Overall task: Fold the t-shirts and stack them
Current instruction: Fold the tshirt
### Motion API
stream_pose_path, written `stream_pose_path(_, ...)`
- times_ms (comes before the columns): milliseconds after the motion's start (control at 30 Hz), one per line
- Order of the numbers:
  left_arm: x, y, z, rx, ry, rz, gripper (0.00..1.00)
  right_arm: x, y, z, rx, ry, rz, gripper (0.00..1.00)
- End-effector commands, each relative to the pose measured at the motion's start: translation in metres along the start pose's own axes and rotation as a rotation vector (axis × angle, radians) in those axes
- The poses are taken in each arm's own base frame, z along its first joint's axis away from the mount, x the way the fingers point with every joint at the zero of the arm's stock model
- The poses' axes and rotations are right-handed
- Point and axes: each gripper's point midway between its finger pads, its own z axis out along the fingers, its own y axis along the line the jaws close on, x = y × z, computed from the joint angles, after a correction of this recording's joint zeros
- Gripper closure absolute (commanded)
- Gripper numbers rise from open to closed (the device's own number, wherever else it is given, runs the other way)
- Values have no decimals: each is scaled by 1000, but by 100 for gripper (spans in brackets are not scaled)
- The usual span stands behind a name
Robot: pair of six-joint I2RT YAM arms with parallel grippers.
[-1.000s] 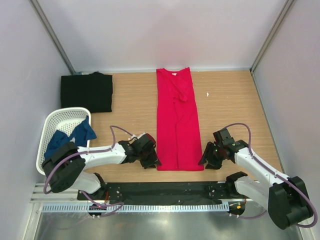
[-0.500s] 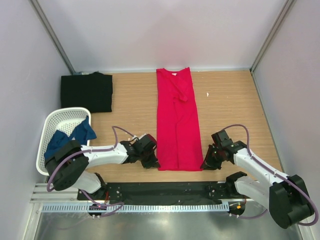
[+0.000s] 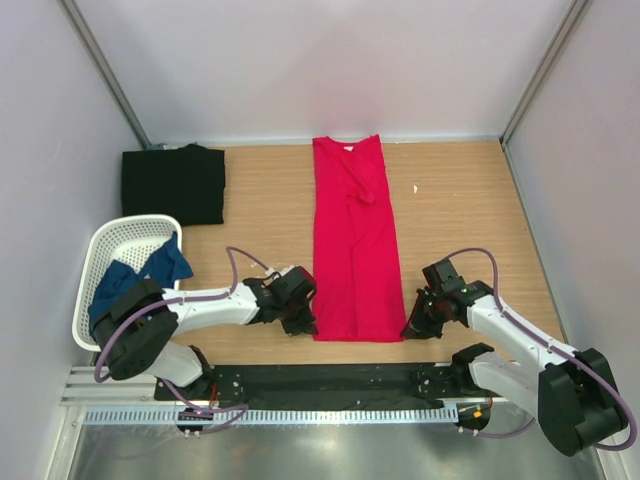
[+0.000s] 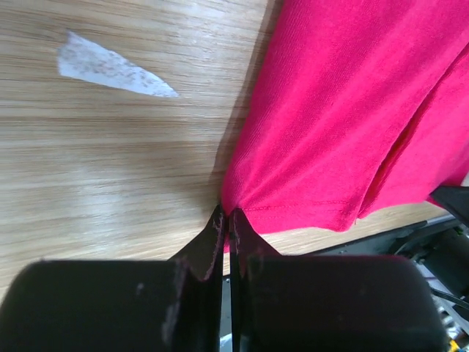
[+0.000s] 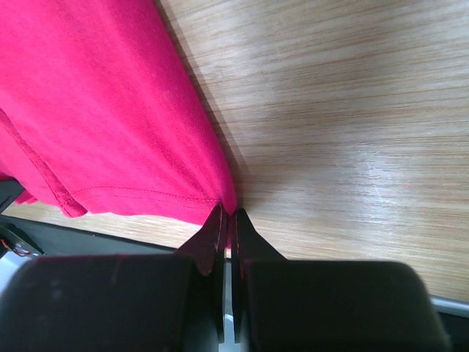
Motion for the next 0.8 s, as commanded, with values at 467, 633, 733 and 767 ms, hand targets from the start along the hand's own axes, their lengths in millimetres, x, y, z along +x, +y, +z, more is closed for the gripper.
stream_pose_path(467, -54, -29, -53, 22, -175, 97, 100, -61, 69, -43, -109, -174, -98, 99)
stream_pose_path(633, -91, -45, -72, 43, -251, 125, 100, -97, 96, -64, -123, -280, -134, 99)
stream_pose_path(733, -113, -58, -78, 52, -283, 162, 100, -118, 111, -72, -133, -334, -146, 99)
stream_pose_path(767, -117, -63, -78, 56, -285, 172, 100, -124, 114, -70, -131, -338, -145, 99)
